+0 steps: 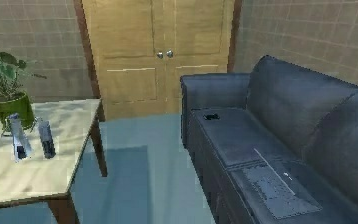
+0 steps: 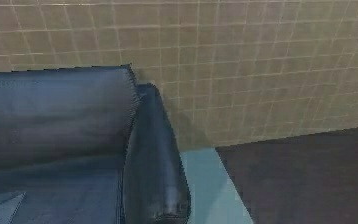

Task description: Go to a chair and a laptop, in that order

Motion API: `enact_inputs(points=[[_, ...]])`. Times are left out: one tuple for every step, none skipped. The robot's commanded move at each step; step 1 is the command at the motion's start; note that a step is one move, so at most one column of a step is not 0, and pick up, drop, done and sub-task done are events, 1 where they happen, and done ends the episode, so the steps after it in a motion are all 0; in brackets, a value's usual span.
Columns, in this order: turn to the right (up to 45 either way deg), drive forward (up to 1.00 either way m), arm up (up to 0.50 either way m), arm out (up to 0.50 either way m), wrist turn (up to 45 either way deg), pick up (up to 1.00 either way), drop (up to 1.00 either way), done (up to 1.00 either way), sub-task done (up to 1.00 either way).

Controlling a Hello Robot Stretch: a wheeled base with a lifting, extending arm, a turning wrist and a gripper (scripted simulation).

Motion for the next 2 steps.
enact_inputs(points=[[0.0,0.10,0.00,0.00,0.0,0.00,0.00,0.00,0.00],[-45.0,0.00,0.00,0.00,0.0,0.00,0.00,0.00,0.00]])
